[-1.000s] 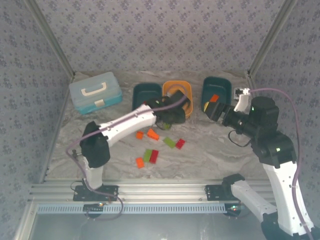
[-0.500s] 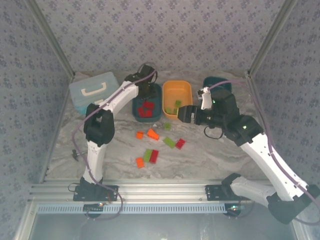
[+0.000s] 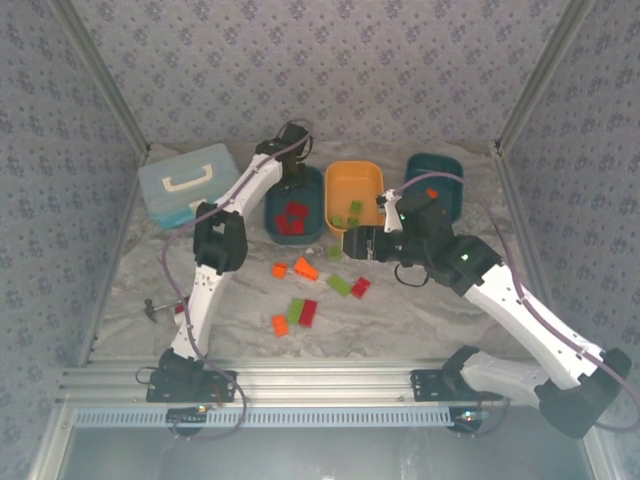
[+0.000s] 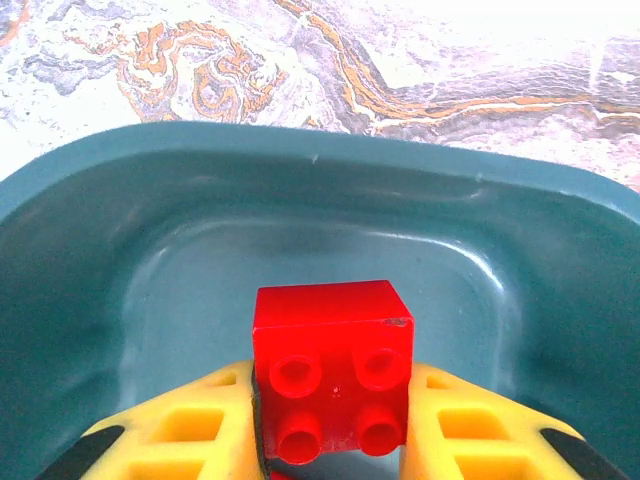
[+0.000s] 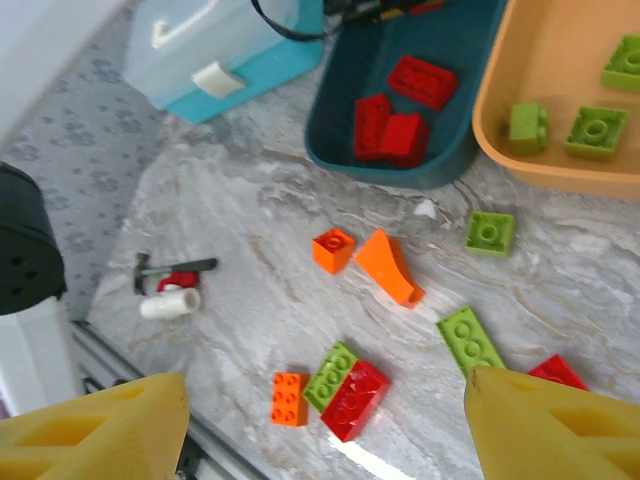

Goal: Sort the legos into containers by color

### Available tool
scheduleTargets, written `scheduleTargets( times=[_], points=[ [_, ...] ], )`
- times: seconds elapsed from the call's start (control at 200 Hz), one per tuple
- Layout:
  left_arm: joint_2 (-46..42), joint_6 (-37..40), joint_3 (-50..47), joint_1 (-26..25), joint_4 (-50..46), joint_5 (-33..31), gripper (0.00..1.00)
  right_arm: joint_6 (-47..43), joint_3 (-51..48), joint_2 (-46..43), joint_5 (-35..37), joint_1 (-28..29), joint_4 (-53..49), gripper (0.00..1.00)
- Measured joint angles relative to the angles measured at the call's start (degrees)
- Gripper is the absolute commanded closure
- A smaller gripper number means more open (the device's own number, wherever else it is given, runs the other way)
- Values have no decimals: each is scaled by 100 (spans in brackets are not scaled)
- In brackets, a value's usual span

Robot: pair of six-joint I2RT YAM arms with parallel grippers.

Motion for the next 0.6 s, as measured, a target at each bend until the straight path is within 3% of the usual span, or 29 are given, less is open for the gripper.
scheduleTargets(
  times=[0.29,0.51,0.6],
  points=[
    [81,-2,37,35,-339,68,59,-179,-225,1117,654,334,-361,30],
    [52,-33,2,35,-382,234,37,-391,-225,1582,1040,651,-494,32],
    [-33,-17,9,35,-407,286,35,-413,-225,1593,1137,706,-496,32]
  ],
)
